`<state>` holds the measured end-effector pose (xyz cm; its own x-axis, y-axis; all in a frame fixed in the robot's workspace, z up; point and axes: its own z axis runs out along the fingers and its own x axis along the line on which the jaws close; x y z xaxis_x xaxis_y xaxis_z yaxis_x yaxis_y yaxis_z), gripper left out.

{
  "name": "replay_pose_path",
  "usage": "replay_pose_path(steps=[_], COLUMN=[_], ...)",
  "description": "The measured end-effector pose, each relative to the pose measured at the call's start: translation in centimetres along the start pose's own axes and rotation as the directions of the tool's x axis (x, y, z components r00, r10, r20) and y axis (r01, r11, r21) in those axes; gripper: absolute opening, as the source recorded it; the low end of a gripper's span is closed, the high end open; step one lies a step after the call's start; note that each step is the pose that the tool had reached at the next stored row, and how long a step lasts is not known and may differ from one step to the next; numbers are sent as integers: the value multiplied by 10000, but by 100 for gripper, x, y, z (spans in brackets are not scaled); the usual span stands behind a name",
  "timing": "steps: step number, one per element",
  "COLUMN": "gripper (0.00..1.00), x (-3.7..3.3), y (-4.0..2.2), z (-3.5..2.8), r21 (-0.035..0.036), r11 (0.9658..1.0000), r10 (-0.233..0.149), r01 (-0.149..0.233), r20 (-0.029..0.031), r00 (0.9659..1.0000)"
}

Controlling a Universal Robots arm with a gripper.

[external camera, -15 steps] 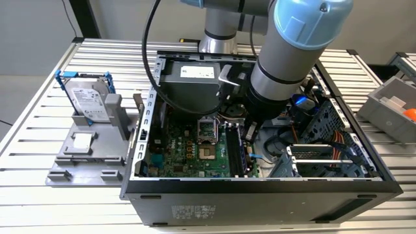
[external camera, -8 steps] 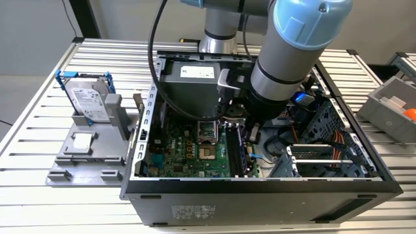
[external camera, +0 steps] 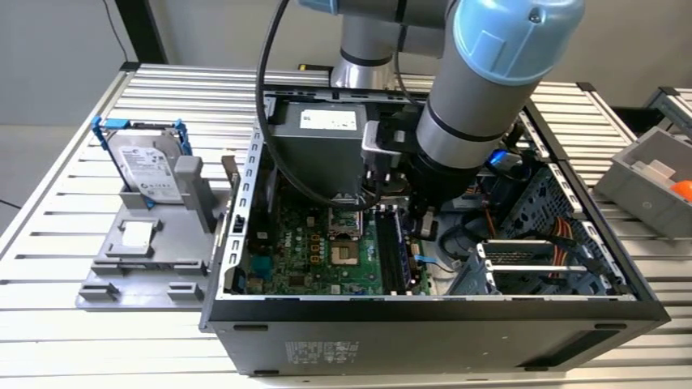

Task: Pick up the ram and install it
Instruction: 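Press down the ram until it locks into place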

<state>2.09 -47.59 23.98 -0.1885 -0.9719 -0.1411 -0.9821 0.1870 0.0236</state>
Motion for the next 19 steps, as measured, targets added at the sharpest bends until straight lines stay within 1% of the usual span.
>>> replay_pose_path(steps=[4,8,13,16,19], gripper=[0,0,0,0,0], x=[19,51,58,64,67], y=[6,7,14,18,21], z=[8,26,42,80,95], r21=[-16,-56,-61,-67,-78], r11=[9994,9980,9977,9974,9969], r10=[-348,-628,-670,-711,-783], r01=[348,628,670,711,783], r20=[-1,-3,-8,-8,-13], r00=[9994,9980,9978,9975,9969])
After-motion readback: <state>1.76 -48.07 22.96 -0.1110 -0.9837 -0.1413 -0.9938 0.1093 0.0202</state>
